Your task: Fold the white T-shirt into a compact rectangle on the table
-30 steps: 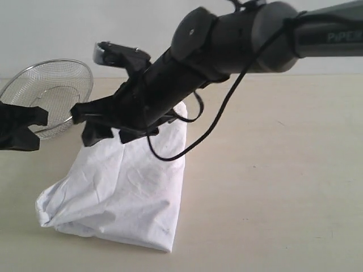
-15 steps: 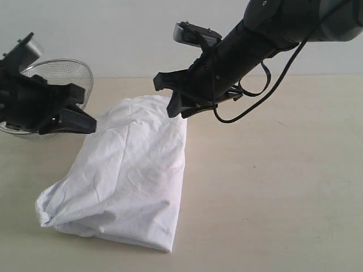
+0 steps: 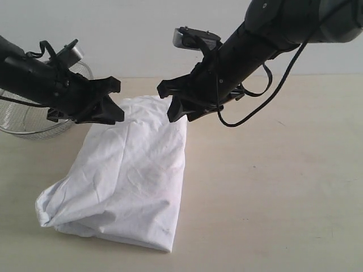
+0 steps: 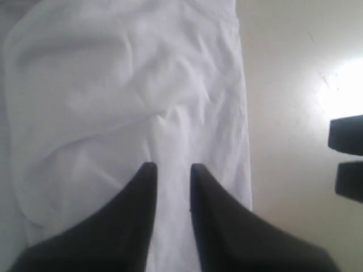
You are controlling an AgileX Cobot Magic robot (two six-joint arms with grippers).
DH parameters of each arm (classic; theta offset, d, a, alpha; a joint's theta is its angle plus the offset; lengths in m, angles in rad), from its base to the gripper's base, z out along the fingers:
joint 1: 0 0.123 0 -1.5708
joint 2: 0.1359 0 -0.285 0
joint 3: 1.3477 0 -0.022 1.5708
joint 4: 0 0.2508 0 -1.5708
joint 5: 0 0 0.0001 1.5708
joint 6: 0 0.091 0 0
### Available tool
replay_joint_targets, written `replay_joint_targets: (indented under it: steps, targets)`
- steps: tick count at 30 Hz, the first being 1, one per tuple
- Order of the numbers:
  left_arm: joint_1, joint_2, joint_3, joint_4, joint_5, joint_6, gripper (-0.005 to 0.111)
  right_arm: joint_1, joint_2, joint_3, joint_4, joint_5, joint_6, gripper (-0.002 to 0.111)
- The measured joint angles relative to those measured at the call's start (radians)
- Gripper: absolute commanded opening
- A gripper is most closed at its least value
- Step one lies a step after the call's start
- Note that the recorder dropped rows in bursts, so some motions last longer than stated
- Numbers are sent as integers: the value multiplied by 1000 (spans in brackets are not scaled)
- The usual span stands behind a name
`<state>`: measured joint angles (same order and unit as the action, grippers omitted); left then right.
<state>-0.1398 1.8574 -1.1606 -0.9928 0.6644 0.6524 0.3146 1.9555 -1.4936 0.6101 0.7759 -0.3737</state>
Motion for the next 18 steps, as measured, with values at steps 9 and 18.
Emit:
replay_joint_targets:
  steps: [9, 18]
  targets:
    - [93, 64, -59, -5, -28, -24, 60, 0, 34, 12, 0, -4, -42, 45]
    - [97, 171, -112, -7, -27, -17, 60, 0, 36, 12, 0, -23, -64, 45]
